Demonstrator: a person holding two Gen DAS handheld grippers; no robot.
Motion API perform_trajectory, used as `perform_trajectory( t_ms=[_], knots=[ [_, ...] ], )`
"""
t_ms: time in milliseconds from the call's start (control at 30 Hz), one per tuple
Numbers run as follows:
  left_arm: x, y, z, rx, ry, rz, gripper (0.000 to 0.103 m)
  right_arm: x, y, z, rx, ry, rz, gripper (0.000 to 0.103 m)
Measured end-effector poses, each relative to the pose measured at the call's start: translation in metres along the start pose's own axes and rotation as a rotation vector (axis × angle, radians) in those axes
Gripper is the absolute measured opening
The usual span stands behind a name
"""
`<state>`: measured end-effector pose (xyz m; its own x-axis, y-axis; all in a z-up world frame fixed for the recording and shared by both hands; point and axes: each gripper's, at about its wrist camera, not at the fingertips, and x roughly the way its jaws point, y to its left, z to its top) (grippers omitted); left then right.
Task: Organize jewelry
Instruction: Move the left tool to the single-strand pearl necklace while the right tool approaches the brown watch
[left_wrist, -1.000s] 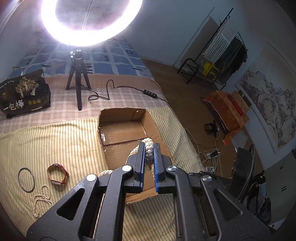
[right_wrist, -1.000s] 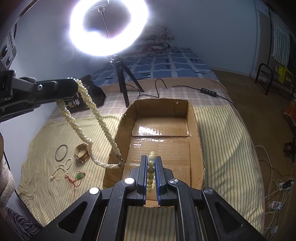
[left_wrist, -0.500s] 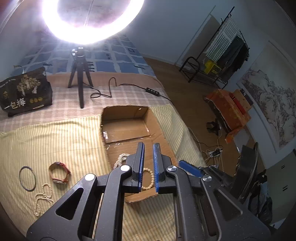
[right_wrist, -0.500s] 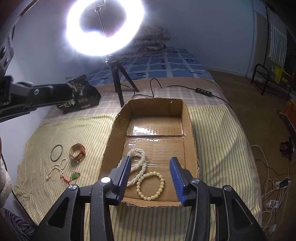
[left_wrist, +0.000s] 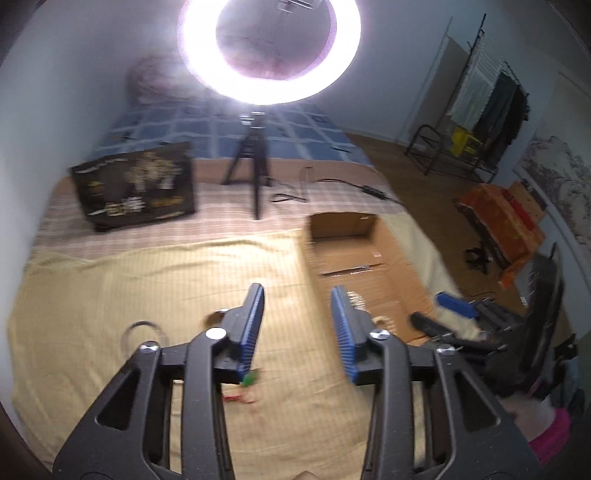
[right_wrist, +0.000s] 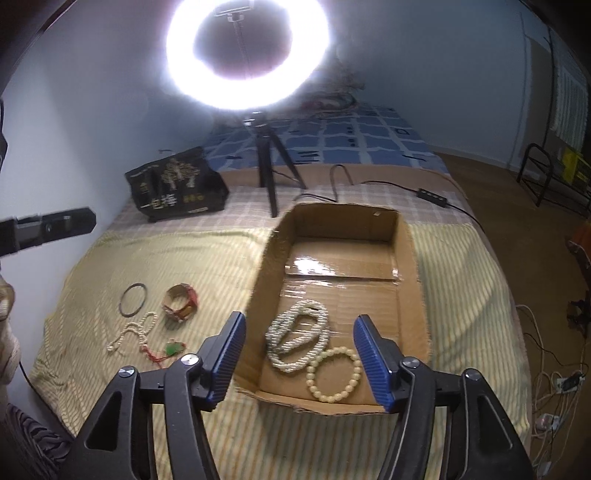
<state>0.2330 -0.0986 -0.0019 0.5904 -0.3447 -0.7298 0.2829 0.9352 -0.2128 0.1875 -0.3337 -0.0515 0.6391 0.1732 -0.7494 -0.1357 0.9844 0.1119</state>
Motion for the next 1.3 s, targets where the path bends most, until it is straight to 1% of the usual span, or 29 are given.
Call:
perform_trajectory(
  t_ms=[100, 200, 267, 367, 567, 700, 933, 1033, 1100, 1267, 1300],
  knots=[
    [-0.007, 0.028, -0.013, -0.003, 0.001, 0.055, 0.041, 0.0, 0.013, -0.001, -0.025, -0.018, 0.029, 0.071],
    [-0.009, 0.053, -0.029, -0.008, 0.007, 0.088, 0.041, 0.003, 0.027, -0.002, -0.044, -0.036, 0.06, 0.076],
    [-0.008, 0.072, -0.039, -0.029, 0.016, 0.107, 0.041, 0.005, 0.037, -0.002, -0.052, -0.048, 0.077, 0.082],
    [-0.003, 0.104, -0.053, -0.087, 0.047, 0.132, 0.041, 0.009, 0.052, -0.002, -0.064, -0.066, 0.1, 0.085],
    [0.013, 0.14, -0.076, -0.151, 0.136, 0.143, 0.041, 0.028, 0.079, 0.004, -0.078, -0.032, 0.144, 0.091],
    [0.028, 0.154, -0.095, -0.176, 0.215, 0.113, 0.041, 0.044, 0.093, 0.01, -0.063, 0.013, 0.159, 0.092],
    [0.045, 0.165, -0.107, -0.24, 0.281, 0.057, 0.041, 0.082, 0.108, 0.018, 0.017, 0.145, 0.194, 0.095],
    [0.055, 0.171, -0.11, -0.266, 0.314, 0.049, 0.041, 0.095, 0.113, 0.021, 0.04, 0.181, 0.214, 0.094],
    [0.062, 0.171, -0.113, -0.266, 0.337, 0.047, 0.04, 0.103, 0.116, 0.022, 0.047, 0.198, 0.22, 0.094],
    [0.078, 0.165, -0.117, -0.225, 0.368, 0.063, 0.04, 0.123, 0.124, 0.021, 0.047, 0.244, 0.221, 0.083],
    [0.082, 0.164, -0.117, -0.223, 0.375, 0.067, 0.04, 0.127, 0.126, 0.02, 0.048, 0.254, 0.219, 0.082]
  ],
)
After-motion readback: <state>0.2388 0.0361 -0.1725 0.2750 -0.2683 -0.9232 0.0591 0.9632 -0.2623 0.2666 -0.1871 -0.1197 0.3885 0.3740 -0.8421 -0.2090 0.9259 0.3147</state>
